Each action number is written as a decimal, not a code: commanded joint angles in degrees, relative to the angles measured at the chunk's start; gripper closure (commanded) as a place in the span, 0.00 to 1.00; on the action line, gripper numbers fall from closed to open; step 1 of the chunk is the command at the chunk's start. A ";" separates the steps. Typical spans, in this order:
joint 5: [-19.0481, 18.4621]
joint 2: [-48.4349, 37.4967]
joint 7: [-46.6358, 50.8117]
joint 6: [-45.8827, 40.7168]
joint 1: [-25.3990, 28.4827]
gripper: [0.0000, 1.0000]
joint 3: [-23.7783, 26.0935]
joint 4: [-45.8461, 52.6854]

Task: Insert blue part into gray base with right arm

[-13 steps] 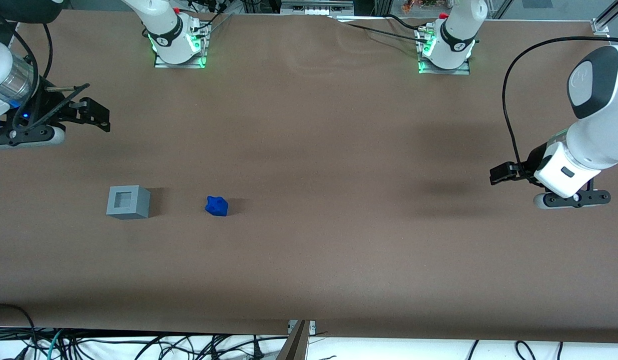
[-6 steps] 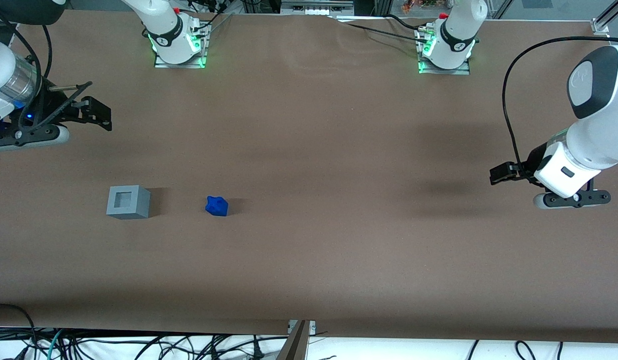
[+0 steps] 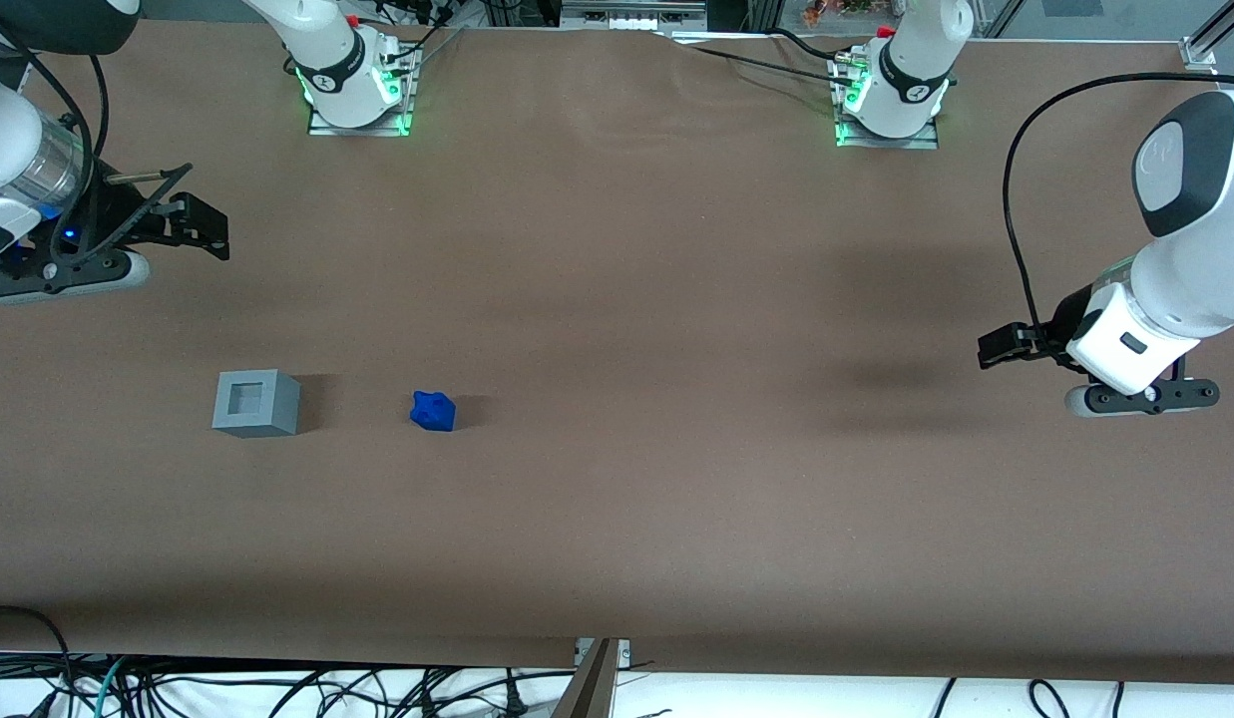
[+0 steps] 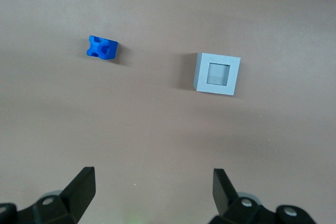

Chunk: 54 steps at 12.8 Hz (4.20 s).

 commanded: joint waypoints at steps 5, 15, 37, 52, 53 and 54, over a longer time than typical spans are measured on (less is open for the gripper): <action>0.64 -0.64 -0.93 -0.36 -0.98 0.01 0.82 -0.95; 4.06 4.09 3.02 17.62 3.84 0.01 1.26 -11.75; -0.24 32.14 27.99 52.99 11.67 0.20 0.56 -12.90; 0.28 11.43 10.63 24.11 10.27 0.66 -7.41 -12.73; 0.98 9.22 5.89 20.77 10.27 0.66 -9.96 -12.73; 1.34 8.59 2.62 19.86 10.27 0.66 -12.51 -12.90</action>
